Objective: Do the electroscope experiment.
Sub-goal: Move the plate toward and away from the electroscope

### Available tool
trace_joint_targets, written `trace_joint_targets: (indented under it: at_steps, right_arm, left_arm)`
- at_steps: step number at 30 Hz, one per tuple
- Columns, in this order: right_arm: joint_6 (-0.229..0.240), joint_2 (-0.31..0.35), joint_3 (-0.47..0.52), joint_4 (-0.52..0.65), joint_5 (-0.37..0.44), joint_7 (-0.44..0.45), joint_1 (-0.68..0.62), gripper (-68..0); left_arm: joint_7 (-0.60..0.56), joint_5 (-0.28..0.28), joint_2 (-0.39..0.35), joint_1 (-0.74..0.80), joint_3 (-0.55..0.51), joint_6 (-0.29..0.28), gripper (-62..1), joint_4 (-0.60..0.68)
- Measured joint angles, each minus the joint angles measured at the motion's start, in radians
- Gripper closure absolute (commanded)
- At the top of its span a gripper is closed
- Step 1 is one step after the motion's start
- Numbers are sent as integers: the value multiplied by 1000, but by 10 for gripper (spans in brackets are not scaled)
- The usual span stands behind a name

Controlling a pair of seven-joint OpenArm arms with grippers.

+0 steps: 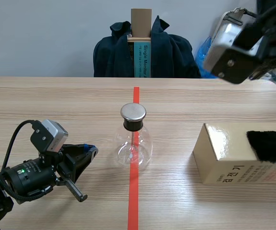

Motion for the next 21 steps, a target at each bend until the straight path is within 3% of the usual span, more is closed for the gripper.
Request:
trace_joint_targets:
  at_steps: [7,13,21]
  right_arm:
    - [-1,0,89,143,19,3,-31,-7]
    - [0,0,124,177,22,32,-95,-7]
    - [-5,0,154,176,50,76,-235,-7]
  left_arm:
    - [0,-1,0,0,0,0,-41,0]
    - [-1,-13,-43,1,0,0,-41,6]
    - [-47,-152,-176,60,-28,-12,-41,79]
